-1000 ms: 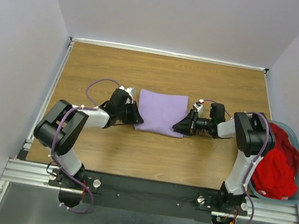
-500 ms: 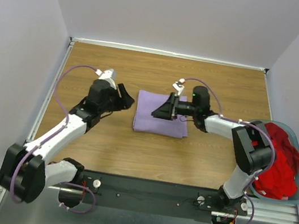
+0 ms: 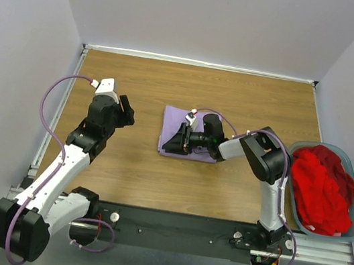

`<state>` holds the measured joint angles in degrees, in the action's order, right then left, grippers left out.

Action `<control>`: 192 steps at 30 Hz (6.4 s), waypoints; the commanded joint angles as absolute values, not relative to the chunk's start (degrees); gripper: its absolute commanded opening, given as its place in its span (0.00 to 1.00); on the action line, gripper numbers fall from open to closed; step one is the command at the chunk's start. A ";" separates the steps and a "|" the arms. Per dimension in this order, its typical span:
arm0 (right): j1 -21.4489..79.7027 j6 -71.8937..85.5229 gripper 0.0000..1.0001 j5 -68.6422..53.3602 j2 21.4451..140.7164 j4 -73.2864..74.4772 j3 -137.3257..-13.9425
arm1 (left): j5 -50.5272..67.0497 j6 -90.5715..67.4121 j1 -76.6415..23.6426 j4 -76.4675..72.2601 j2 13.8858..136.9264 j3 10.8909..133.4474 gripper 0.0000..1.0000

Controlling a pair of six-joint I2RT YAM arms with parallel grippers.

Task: Fold and stack the t-shirts
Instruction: Fold the tshirt, then neatly place the folded tshirt to the corner, then reset both grippers

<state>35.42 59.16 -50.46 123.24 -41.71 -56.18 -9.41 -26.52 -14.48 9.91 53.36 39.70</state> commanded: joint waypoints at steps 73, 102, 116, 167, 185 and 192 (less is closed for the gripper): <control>5.10 34.44 0.89 -37.33 92.63 11.71 -46.67 | -21.18 -5.89 -63.81 10.11 113.91 77.78 0.00; 16.17 32.79 0.00 -32.53 105.29 8.96 -55.89 | -21.01 -13.36 -62.67 10.89 103.37 79.10 0.48; 9.42 9.25 0.00 10.69 113.98 32.69 -84.44 | -15.71 -10.73 -41.24 17.67 87.37 74.80 0.74; -11.08 16.60 0.81 13.03 112.26 27.42 -111.73 | -32.87 -17.40 -26.81 10.02 63.92 50.36 0.86; -6.00 18.55 1.00 10.08 44.32 27.77 -75.24 | -40.69 -18.90 -26.81 8.78 31.92 45.26 0.95; -0.09 13.18 1.00 14.40 30.61 27.77 -67.87 | -42.36 -20.47 -26.81 16.17 17.70 43.34 0.96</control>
